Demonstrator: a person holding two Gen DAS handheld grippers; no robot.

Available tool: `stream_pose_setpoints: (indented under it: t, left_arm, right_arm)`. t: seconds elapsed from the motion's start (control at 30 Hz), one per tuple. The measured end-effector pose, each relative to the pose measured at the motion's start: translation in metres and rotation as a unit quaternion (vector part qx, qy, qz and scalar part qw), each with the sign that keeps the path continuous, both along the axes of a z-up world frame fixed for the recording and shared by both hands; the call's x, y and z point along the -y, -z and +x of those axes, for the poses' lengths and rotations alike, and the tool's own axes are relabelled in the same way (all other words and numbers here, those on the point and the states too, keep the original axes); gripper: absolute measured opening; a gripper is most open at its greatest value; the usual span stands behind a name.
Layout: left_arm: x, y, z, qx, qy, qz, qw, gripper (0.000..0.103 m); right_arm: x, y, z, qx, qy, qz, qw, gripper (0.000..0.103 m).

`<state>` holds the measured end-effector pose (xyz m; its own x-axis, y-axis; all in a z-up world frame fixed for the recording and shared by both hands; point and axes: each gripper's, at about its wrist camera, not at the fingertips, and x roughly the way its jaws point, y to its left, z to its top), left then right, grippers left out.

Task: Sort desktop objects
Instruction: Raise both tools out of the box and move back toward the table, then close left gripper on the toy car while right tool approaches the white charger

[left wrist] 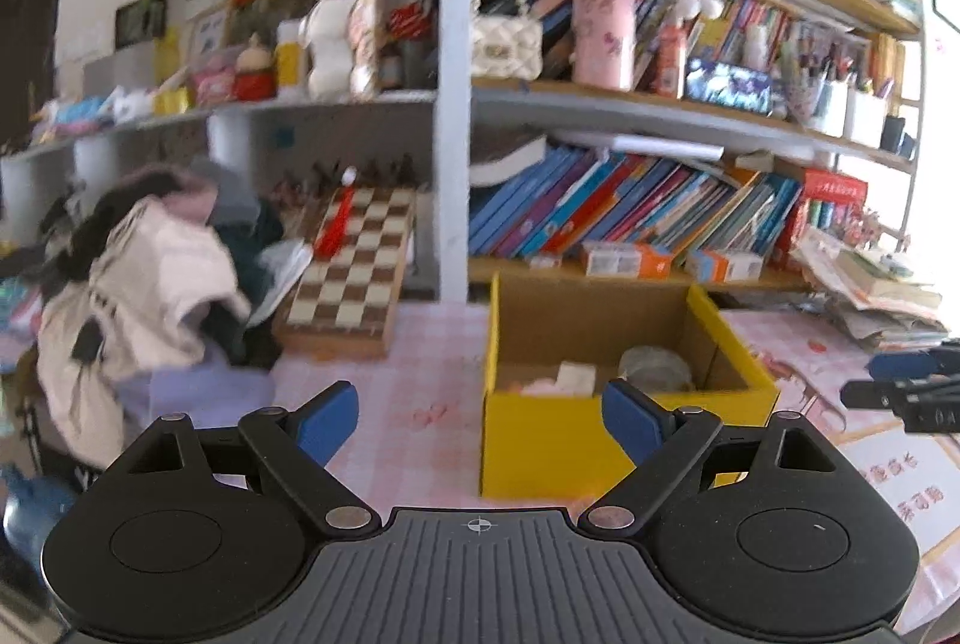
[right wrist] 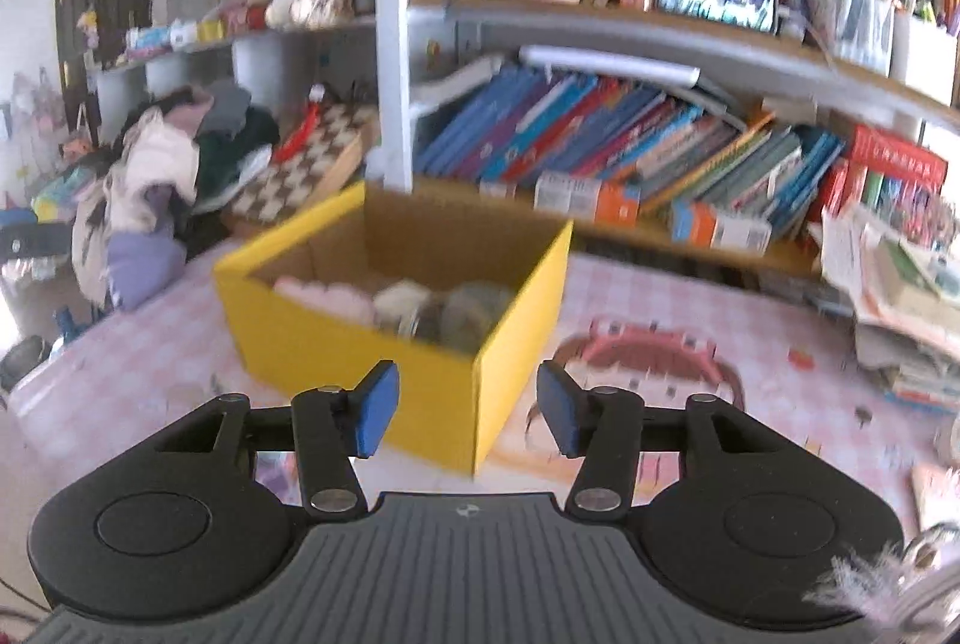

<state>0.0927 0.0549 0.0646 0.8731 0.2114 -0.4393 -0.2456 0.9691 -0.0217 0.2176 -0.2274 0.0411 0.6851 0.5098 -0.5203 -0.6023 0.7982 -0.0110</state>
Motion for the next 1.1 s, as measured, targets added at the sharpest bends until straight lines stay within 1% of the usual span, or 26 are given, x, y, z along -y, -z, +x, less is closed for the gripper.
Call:
stream_pose_setpoints:
  t: [0.2,0.33,0.47,0.53,0.6,0.67,0.9,1.1]
  left_arm:
    - [-0.004,0.025,-0.015,-0.032,-0.015,-0.018,0.9992,0.091]
    - [-0.002,0.039,-0.023,-0.055,-0.015,-0.02,0.9982,0.091]
    - [0.003,0.05,-0.03,-0.077,-0.007,-0.026,0.9967,0.091]
    - [0.006,0.057,-0.032,-0.089,-0.003,-0.031,0.9956,0.091]
    - [0.01,0.063,-0.032,-0.099,0.001,-0.032,0.9945,0.091]
    - [0.015,0.068,-0.031,-0.109,0.005,-0.034,0.9935,0.091]
    - [0.032,0.079,-0.025,-0.127,0.031,-0.037,0.9907,0.091]
    - [0.034,0.084,-0.017,-0.139,0.031,-0.036,0.9891,0.091]
  right_arm:
    - [-0.01,0.025,-0.026,-0.012,-0.017,-0.031,0.999,0.058]
    - [-0.018,0.038,-0.036,-0.031,-0.026,-0.047,0.998,0.062]
    - [-0.03,0.048,-0.045,-0.05,-0.046,-0.062,0.996,0.069]
    - [-0.037,0.053,-0.049,-0.054,-0.061,-0.074,0.994,0.072]
    - [-0.044,0.058,-0.053,-0.058,-0.074,-0.087,0.992,0.078]
    - [-0.051,0.062,-0.056,-0.061,-0.087,-0.099,0.989,0.08]
    - [-0.069,0.071,-0.061,-0.064,-0.137,-0.127,0.98,0.082]
    - [-0.073,0.074,-0.051,-0.068,-0.144,-0.128,0.979,0.082]
